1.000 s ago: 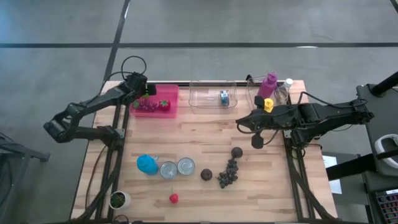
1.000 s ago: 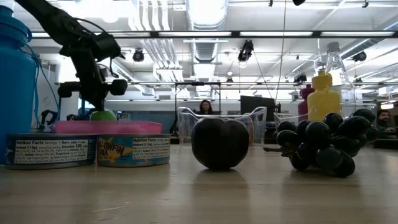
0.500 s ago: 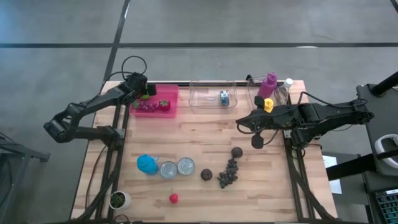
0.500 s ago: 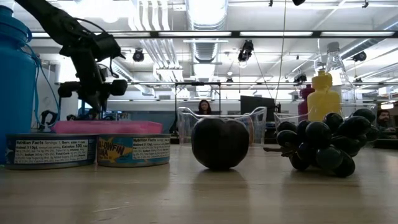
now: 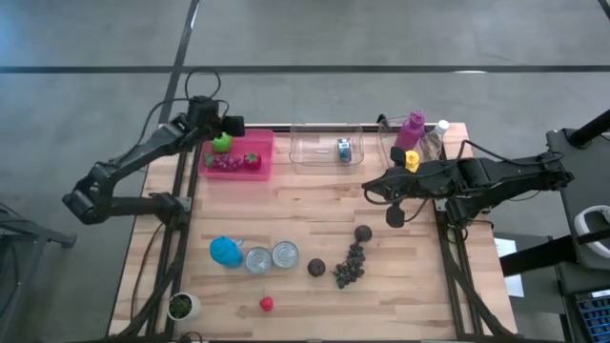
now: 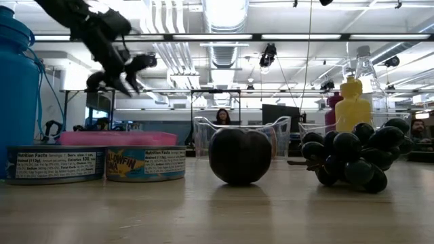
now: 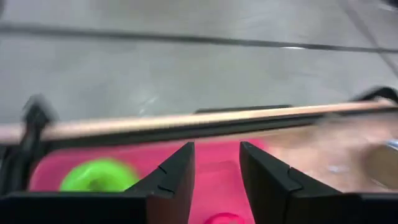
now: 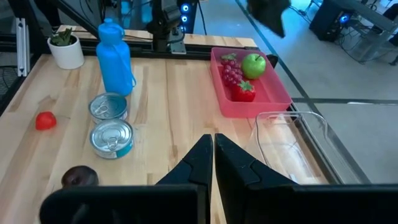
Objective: Pick & Place Food Item
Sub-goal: Put the right black plum into the red transparent bin
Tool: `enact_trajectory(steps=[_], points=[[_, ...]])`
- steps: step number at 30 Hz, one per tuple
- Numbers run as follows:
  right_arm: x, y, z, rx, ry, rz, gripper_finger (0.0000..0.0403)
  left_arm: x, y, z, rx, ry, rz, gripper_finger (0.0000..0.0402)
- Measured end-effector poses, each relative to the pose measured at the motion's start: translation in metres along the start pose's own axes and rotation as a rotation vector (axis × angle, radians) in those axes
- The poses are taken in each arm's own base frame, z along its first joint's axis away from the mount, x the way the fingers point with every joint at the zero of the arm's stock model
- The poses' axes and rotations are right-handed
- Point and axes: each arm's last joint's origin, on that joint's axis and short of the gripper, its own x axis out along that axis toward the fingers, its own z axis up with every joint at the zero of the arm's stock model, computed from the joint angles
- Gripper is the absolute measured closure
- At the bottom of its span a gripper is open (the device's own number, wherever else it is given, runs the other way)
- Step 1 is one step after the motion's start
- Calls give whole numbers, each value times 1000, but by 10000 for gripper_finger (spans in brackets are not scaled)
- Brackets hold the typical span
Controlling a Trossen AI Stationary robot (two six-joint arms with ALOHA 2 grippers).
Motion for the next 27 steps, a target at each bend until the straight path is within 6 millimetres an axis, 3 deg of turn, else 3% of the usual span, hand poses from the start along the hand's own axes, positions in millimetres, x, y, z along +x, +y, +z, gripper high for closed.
enact_trajectory(steps=[5,11,20,27], points=[[0,0,0,-1,1,1,390,-27,-24,10,184,-58,-141,280],[0,0,0,-1,3,2,390,-62,-64,3,338,-79,-321,283],[-2,1,-8,7,80,68,390,-121,-118,-35,509,-116,-483,284],[-3,3,-15,-10,154,165,390,-156,-135,-76,507,-173,-521,284]])
